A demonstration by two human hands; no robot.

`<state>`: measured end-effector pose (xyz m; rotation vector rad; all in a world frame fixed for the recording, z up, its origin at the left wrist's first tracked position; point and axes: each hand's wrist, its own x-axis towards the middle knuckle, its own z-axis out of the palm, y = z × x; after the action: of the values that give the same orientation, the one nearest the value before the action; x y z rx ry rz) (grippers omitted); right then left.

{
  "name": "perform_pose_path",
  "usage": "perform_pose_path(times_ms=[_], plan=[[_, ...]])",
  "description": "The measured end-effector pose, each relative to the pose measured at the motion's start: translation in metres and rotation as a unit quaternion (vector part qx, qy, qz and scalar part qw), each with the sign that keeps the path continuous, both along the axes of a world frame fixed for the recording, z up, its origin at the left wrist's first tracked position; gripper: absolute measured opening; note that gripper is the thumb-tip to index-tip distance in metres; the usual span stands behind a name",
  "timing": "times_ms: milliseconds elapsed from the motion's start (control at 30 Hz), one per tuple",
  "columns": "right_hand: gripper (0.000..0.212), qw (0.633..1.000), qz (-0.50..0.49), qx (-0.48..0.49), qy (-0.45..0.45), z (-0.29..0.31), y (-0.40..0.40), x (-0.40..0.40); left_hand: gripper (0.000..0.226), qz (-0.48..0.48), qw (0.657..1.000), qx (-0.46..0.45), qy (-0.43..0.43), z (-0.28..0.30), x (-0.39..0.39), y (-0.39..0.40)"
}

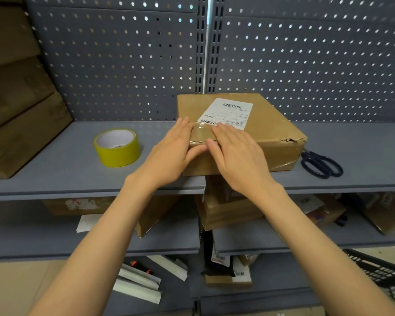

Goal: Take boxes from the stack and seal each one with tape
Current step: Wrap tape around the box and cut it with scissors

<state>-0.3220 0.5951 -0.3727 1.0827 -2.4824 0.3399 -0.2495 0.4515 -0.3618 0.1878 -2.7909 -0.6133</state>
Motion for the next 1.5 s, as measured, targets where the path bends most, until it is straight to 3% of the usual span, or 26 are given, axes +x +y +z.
perform_pose_path(times_ms=[167,333,500,633,1100,1300,1500], plan=[[0.061,0.999,0.019,-0.004,-0.039,0.006,0.001,0.0,0.072,-0.017,0.999,0.042,-0.017,0.005,0.002,-0.002],[0.039,0.99,0.039,-0.106,-0.089,0.016,0.01,0.0,0.069,0.021,0.992,0.119,0.029,0.005,0.019,-0.012],[0.04,0.986,-0.011,-0.134,-0.098,0.018,0.016,-0.008,0.066,0.056,0.969,0.239,0.028,-0.007,0.02,-0.016],[0.041,0.987,-0.015,-0.125,-0.099,0.014,0.015,-0.007,0.064,0.065,0.964,0.253,0.045,-0.012,0.019,-0.014],[0.038,0.988,0.003,-0.123,-0.093,0.016,0.011,-0.005,0.053,0.045,0.991,0.087,0.088,0.004,0.03,-0.009],[0.037,0.982,-0.024,-0.167,-0.086,0.019,0.034,-0.018,0.054,-0.033,0.994,-0.044,0.091,0.018,0.001,0.024],[0.041,0.964,-0.061,-0.226,-0.128,0.016,0.086,-0.048,0.055,-0.105,0.987,-0.104,0.062,0.023,-0.04,0.07]])
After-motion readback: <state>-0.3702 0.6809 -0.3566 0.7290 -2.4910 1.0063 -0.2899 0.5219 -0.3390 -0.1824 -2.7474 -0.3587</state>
